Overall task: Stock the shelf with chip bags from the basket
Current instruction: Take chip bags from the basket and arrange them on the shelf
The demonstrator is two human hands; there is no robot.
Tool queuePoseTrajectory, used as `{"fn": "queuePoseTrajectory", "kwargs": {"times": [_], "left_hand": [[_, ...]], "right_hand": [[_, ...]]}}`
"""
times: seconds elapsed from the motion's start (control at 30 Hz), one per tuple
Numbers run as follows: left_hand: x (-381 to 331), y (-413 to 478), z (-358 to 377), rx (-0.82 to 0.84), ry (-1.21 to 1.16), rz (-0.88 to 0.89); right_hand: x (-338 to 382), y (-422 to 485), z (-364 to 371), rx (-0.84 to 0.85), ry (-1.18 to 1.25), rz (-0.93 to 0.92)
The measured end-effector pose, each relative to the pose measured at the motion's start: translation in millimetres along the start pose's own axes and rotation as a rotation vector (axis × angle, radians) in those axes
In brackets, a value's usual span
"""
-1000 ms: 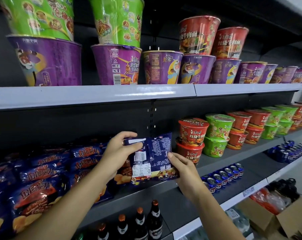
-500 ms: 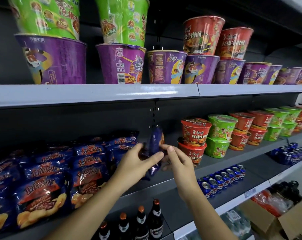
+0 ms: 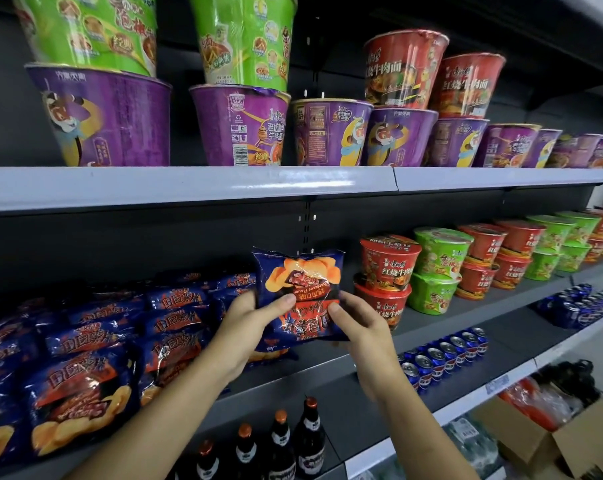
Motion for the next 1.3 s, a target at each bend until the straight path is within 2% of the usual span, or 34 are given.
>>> {"fn": "queuePoseTrajectory", "kwargs": {"times": [0.13, 0.23, 0.33, 0.4, 0.47, 0.53, 0.6, 0.67, 0.77, 0.83, 0.9, 1.0, 1.1, 1.2, 1.3], "left_hand": [[2.8, -0.2, -1.1, 0.041, -0.01, -0.019], [-1.3, 2.1, -6.8, -0.029, 0.012, 0.028], [-16.7, 5.4, -20.1, -0.144, 0.344, 0.151], [-24.5, 5.3, -23.2, -0.086, 0.567, 0.126], [-26.2, 4.9, -20.9, 0.039, 0.666, 0.027], [-24.0, 5.9, -18.3, 0.12, 0.631, 0.007], [-20.8, 7.2, -16.0, 0.078, 0.533, 0.031], [-15.1, 7.0, -13.5, -0.031, 0.416, 0.037], [-1.0, 4.4, -4.7, -0.16, 0.206, 0.03], [6.6, 1.2, 7.1, -0.179, 0.072, 0.046], [13.1, -0.3, 17.0, -0.173, 0.024, 0.025], [21.8, 3.7, 16.3, -0.139, 0.038, -0.036], [14.6, 6.3, 4.6, -0.135, 0.029, -0.013], [2.3, 7.2, -8.3, -0.104, 0.223, 0.06], [0.6, 8.0, -10.7, 0.052, 0.455, 0.0]], "right_hand": [[0.9, 1.8, -0.4, -0.001, 0.018, -0.038], [5.5, 5.1, -4.2, -0.004, -0.018, -0.052], [12.5, 11.1, -10.5, 0.062, -0.186, -0.085], [19.3, 14.1, -11.8, 0.144, -0.282, -0.103], [25.6, 16.1, -11.2, 0.209, -0.285, -0.097], [30.6, 18.1, -10.0, 0.198, -0.267, -0.118], [30.3, 18.4, -11.3, 0.118, -0.205, -0.15], [23.7, 17.6, -15.3, 0.062, -0.042, -0.118], [8.9, 11.6, -19.1, 0.117, 0.139, 0.054], [3.6, 5.4, -14.6, 0.187, 0.111, 0.11], [0.4, 3.7, -10.3, 0.177, 0.092, 0.096], [1.9, 8.9, -14.2, 0.111, 0.041, 0.066], [11.2, 15.4, -24.9, 0.148, -0.093, 0.049], [22.1, 19.9, -31.2, 0.217, -0.151, 0.066], [27.6, 25.0, -31.0, 0.27, -0.17, 0.075]]}}
Point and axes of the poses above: each hand's wrist, its own y-axis towards the middle knuckle, its own z-axis out of the palm, x = y × z, the point moved 1 cm from there along y, towards the middle knuckle, and after that the axes turned 8 degrees about -z, right-handed, at the moved point
